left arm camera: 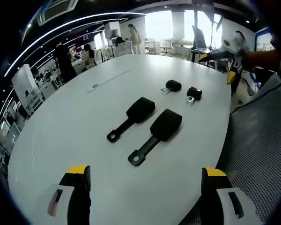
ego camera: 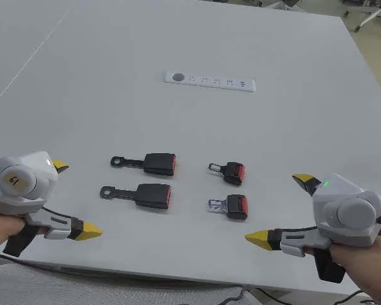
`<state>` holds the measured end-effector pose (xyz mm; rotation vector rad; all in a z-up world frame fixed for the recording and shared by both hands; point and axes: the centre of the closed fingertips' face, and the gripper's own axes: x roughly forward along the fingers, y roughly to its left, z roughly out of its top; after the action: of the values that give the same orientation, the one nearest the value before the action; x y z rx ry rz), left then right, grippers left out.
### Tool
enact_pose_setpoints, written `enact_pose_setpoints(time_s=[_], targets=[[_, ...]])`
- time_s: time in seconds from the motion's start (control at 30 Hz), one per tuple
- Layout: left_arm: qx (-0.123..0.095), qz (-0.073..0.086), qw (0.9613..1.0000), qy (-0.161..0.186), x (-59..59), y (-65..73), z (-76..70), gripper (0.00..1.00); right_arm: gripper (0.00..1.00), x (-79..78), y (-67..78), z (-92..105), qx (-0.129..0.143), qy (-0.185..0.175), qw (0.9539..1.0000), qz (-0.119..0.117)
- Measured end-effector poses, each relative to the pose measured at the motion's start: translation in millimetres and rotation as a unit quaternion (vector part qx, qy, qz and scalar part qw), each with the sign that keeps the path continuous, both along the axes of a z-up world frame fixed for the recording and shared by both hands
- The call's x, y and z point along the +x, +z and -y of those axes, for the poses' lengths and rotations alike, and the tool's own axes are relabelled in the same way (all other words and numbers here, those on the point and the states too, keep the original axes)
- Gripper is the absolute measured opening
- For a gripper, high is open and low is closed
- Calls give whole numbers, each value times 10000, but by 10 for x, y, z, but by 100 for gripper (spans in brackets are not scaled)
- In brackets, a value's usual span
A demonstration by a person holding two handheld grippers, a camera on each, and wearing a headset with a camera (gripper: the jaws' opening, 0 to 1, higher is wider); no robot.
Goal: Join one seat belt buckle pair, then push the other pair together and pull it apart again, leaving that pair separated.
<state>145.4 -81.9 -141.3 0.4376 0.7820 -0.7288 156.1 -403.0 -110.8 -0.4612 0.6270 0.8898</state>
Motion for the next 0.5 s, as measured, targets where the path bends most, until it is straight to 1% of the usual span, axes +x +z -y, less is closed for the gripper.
enact_pose_setpoints(time_s=[0.03, 0.1, 0.27, 0.5], targets=[[25, 46, 10000, 28, 18, 6, -11, 100, 100, -8, 2, -5, 0, 9, 10000, 3], [-8, 44, 10000, 26, 17, 14, -6, 100, 100, -29, 9, -16, -3, 16, 10000, 9], [16, 23, 10000, -33, -1, -2, 11, 100, 100, -35, 14, 5, -10, 28, 10000, 17], [-1, 8, 10000, -65, -10, -5, 27, 100, 100, -42, 21, 42, -5, -54, 10000, 8]])
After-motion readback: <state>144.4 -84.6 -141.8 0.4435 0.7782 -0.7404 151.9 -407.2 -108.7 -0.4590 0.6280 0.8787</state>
